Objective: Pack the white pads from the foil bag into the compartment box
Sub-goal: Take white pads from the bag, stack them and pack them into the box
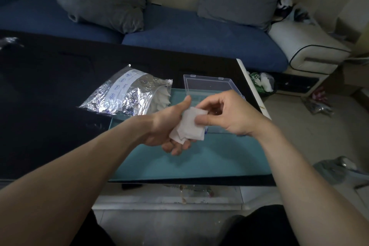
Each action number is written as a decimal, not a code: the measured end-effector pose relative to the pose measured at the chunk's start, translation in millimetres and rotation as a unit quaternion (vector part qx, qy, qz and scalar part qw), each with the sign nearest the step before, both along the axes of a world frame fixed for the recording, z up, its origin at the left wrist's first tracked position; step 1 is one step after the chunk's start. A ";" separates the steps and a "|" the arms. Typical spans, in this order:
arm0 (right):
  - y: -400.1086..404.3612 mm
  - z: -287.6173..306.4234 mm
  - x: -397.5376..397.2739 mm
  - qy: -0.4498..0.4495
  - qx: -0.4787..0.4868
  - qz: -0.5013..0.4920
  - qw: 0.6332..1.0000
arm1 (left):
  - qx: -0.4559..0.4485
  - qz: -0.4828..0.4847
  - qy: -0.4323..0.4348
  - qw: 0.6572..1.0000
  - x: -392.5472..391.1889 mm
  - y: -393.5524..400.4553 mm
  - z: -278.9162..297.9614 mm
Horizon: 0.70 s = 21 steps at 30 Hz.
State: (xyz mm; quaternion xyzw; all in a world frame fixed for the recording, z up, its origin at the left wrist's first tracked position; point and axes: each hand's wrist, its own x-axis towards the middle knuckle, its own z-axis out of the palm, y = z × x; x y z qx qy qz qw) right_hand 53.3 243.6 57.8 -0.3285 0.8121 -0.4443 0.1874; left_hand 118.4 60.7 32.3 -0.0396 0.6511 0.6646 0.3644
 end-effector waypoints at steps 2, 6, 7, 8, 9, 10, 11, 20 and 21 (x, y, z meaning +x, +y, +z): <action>-4.8 -4.8 0.7 0.003 0.032 -0.023 0.999 | -0.008 -0.004 -0.011 1.000 1.9 4.5 2.2; -10.0 -7.9 1.7 0.018 0.042 -0.010 0.999 | 0.006 0.019 -0.004 1.000 1.5 9.8 5.1; -9.8 -7.1 1.6 0.024 0.027 -0.019 0.999 | 0.009 0.028 -0.007 1.000 0.2 8.8 3.4; -8.9 -6.5 1.1 0.034 0.008 -0.032 0.999 | 0.013 0.037 -0.010 0.999 -1.2 7.3 1.9; -8.7 -5.7 1.3 0.041 -0.009 -0.044 0.998 | 0.016 0.043 -0.012 0.999 -2.8 5.1 -0.5; -8.2 -5.7 1.0 0.043 -0.026 -0.055 0.997 | 0.019 0.046 -0.012 0.999 -3.8 3.9 -1.5; -7.9 -5.7 1.2 0.033 -0.048 -0.071 0.996 | 0.023 0.050 -0.010 0.998 -5.6 2.6 -3.7; -4.7 -7.5 1.7 -0.211 -0.138 -0.144 0.957 | 0.097 0.141 0.052 0.984 -9.2 -3.6 0.3; -8.0 -9.2 4.2 -0.161 -0.120 -0.153 0.967 | 0.112 0.135 0.048 0.983 -8.4 -3.5 1.2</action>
